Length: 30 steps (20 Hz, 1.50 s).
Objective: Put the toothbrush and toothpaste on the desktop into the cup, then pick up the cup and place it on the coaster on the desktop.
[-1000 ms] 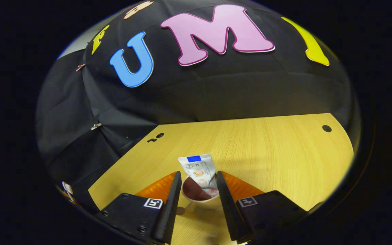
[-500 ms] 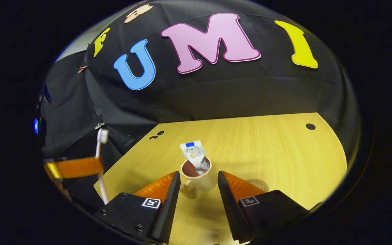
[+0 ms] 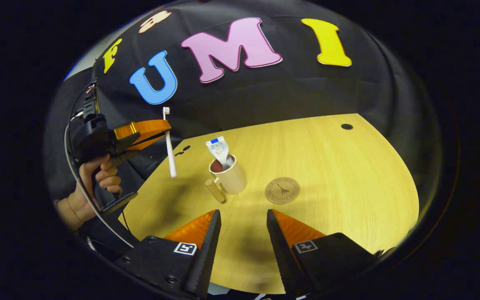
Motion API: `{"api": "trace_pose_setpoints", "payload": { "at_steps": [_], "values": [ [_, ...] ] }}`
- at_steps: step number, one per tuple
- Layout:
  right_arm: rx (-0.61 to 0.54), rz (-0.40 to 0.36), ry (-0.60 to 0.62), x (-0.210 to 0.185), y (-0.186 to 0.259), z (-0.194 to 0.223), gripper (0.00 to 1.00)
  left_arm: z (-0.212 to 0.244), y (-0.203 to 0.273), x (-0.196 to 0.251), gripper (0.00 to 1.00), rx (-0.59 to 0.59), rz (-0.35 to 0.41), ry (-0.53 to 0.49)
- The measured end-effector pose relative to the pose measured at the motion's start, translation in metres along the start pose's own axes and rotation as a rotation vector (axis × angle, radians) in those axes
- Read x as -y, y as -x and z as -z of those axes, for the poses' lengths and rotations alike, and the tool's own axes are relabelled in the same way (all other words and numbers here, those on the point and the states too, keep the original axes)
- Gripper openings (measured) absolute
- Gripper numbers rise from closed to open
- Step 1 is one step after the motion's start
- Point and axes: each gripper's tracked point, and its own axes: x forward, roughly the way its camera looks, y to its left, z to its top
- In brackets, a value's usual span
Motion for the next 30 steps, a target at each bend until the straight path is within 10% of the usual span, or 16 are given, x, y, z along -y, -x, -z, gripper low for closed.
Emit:
{"api": "trace_pose_setpoints", "payload": {
  "at_steps": [15, 30],
  "values": [
    [0.035, 0.198, -0.099, 0.100, 0.088, 0.006, 0.69, 0.025, -0.096, -0.032, 0.06, 0.102, -0.187, -0.076],
    [0.038, 0.205, -0.091, 0.123, 0.101, 0.001, 0.69, 0.075, -0.083, -0.034, 0.09, 0.050, -0.196, -0.073]
  ]
}}
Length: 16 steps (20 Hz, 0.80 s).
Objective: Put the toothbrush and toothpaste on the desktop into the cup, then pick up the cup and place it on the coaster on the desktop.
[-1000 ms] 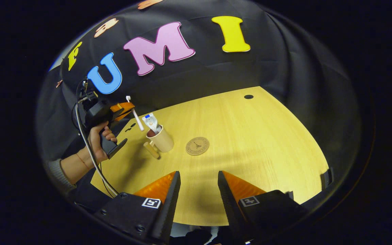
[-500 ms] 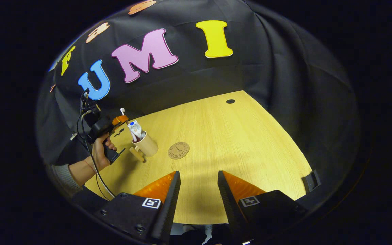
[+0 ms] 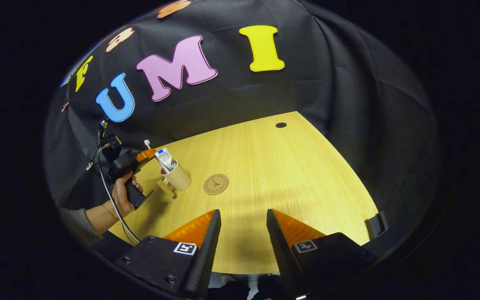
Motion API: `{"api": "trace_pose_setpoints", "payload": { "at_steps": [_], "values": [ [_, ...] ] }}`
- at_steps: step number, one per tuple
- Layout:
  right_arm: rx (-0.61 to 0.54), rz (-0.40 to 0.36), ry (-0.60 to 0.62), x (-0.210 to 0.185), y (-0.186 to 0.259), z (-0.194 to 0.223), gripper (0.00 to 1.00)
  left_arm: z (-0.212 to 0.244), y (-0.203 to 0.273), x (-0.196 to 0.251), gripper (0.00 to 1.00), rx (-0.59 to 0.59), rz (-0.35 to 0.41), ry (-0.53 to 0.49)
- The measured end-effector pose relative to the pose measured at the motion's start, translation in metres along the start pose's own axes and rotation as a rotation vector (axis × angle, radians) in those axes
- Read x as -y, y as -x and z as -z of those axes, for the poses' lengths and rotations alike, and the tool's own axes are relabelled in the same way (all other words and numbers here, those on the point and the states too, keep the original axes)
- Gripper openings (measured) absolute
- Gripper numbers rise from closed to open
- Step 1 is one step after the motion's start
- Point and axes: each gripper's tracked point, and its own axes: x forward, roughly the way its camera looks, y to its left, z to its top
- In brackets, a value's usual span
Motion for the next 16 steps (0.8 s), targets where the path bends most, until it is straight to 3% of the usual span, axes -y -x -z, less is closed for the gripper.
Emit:
{"api": "trace_pose_setpoints", "payload": {
  "at_steps": [4, 5, 6, 8, 9, 11, 12, 16],
  "values": [
    [0.001, -0.016, -0.006, -0.002, 0.000, 0.000, 0.69, 0.012, 0.015, 0.013, 0.15, -0.052, 0.059, -0.011],
    [0.003, -0.021, -0.011, -0.004, 0.000, 0.000, 0.69, 0.011, 0.019, 0.014, 0.31, -0.056, 0.066, -0.020],
    [0.004, -0.026, -0.013, -0.006, 0.000, 0.000, 0.69, 0.012, 0.022, 0.014, 0.25, -0.063, 0.070, -0.027],
    [0.003, -0.039, -0.011, -0.011, 0.000, 0.000, 0.69, 0.015, 0.028, 0.014, 0.30, -0.080, 0.073, -0.036],
    [0.004, -0.047, -0.008, -0.013, 0.000, 0.000, 0.69, 0.015, 0.031, 0.014, 0.25, -0.084, 0.075, -0.038],
    [0.005, -0.062, -0.004, -0.017, 0.000, 0.000, 0.69, 0.018, 0.039, 0.014, 0.55, -0.104, 0.082, -0.053],
    [0.005, -0.070, -0.008, -0.020, -0.001, 0.000, 0.69, 0.021, 0.044, 0.013, 0.49, -0.123, 0.087, -0.066],
    [0.011, -0.091, -0.017, -0.025, -0.002, 0.002, 0.69, 0.029, 0.064, 0.005, 0.62, -0.181, 0.079, -0.151]
  ]
}}
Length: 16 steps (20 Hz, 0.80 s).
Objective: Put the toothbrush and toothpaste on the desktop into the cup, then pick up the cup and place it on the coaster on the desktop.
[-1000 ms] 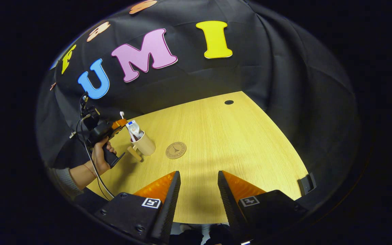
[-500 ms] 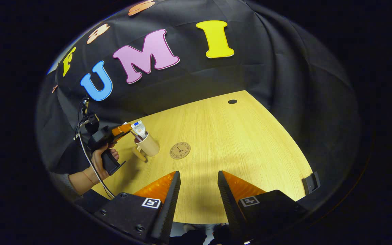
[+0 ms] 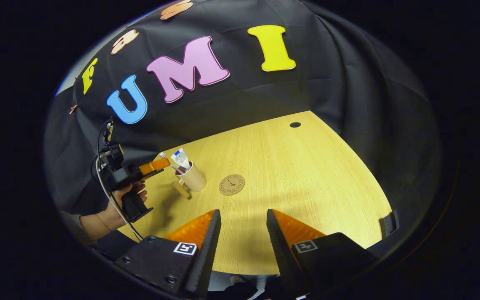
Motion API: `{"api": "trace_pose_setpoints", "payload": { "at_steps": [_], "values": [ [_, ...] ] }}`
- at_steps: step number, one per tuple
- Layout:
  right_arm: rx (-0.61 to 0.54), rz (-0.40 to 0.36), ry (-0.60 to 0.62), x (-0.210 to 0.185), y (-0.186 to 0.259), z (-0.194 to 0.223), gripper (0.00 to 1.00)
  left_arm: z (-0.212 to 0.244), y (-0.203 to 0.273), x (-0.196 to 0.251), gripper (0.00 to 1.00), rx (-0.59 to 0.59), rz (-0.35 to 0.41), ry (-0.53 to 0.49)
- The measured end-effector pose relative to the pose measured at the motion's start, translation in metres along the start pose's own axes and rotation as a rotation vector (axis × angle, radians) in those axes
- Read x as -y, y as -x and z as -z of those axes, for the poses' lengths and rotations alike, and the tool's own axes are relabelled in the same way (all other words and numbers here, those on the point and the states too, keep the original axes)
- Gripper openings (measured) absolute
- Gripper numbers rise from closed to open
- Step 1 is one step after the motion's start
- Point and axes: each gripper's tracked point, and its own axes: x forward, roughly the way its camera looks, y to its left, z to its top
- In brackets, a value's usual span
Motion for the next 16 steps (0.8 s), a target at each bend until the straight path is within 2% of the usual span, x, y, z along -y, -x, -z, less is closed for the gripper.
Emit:
{"api": "trace_pose_setpoints", "payload": {
  "at_steps": [1, 2, 5, 8, 12, 13, 14, 16],
  "values": [
    [0.001, -0.004, -0.008, -0.001, 0.000, 0.001, 0.69, 0.006, 0.006, 0.002, 0.73, -0.022, 0.009, -0.017],
    [0.009, -0.006, -0.014, -0.001, 0.000, 0.000, 0.69, 0.012, 0.012, 0.002, 0.64, -0.050, 0.018, -0.039],
    [0.015, -0.011, -0.030, 0.000, 0.001, 0.004, 0.69, 0.033, 0.026, -0.002, 0.65, -0.156, 0.018, -0.114],
    [0.017, -0.007, -0.042, 0.004, 0.004, 0.008, 0.69, 0.050, 0.034, 0.002, 0.66, -0.286, 0.029, -0.110],
    [0.013, 0.009, -0.045, 0.013, 0.011, 0.020, 0.69, 0.069, 0.043, 0.005, 0.74, -0.437, 0.034, -0.112],
    [0.014, 0.012, -0.057, 0.015, 0.013, 0.022, 0.69, 0.073, 0.039, 0.004, 0.83, -0.467, 0.032, -0.120],
    [0.014, 0.019, -0.069, 0.018, 0.015, 0.025, 0.69, 0.076, 0.037, 0.005, 0.74, -0.494, 0.033, -0.129],
    [0.014, 0.031, -0.095, 0.023, 0.019, 0.030, 0.69, 0.086, 0.032, 0.009, 0.74, -0.566, 0.041, -0.147]
  ]
}}
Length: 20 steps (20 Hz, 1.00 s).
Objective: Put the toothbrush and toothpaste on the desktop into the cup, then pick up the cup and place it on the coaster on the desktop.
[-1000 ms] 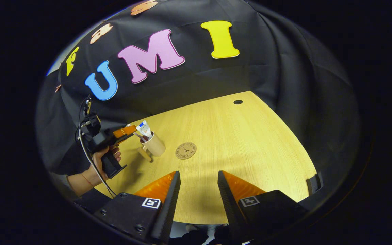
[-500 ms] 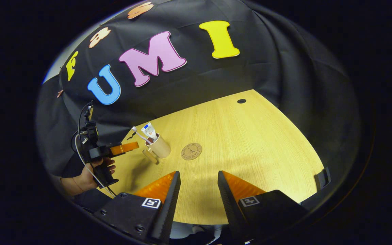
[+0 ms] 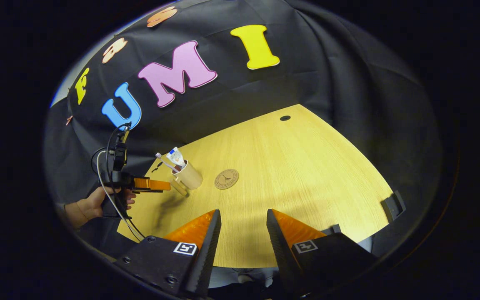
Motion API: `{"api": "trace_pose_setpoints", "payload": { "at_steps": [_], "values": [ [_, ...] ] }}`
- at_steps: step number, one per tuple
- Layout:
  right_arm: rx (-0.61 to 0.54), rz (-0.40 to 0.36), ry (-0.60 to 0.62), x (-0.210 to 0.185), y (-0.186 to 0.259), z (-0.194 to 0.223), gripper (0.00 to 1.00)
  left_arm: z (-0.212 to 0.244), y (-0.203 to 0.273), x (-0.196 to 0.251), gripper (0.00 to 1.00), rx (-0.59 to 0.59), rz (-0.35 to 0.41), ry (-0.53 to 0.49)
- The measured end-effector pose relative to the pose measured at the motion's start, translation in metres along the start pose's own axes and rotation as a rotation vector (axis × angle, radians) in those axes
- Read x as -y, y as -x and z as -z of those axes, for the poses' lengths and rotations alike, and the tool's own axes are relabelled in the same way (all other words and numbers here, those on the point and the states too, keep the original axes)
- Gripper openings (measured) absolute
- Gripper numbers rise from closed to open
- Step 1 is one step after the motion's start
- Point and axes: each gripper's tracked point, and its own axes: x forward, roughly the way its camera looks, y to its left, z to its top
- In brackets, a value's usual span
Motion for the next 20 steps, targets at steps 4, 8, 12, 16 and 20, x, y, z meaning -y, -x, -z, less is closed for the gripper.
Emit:
{"api": "trace_pose_setpoints", "payload": {
  "at_steps": [4, 8, 12, 16, 20],
  "values": [
    [0.003, 0.028, -0.033, 0.015, 0.008, 0.006, 0.69, -0.002, -0.023, -0.003, 0.74, -0.081, -0.035, -0.033],
    [0.000, 0.055, -0.061, 0.028, 0.014, 0.011, 0.69, -0.011, -0.045, -0.009, 0.74, -0.127, -0.078, -0.013],
    [-0.006, 0.072, -0.080, 0.036, 0.018, 0.016, 0.69, -0.009, -0.065, -0.016, 0.74, -0.185, -0.112, -0.026],
    [-0.014, 0.080, -0.110, 0.044, 0.015, 0.021, 0.69, -0.012, -0.078, -0.017, 0.63, -0.217, -0.121, -0.042],
    [-0.018, 0.085, -0.130, 0.047, 0.011, 0.021, 0.69, -0.015, -0.088, -0.020, 0.54, -0.255, -0.144, -0.070]
  ]
}}
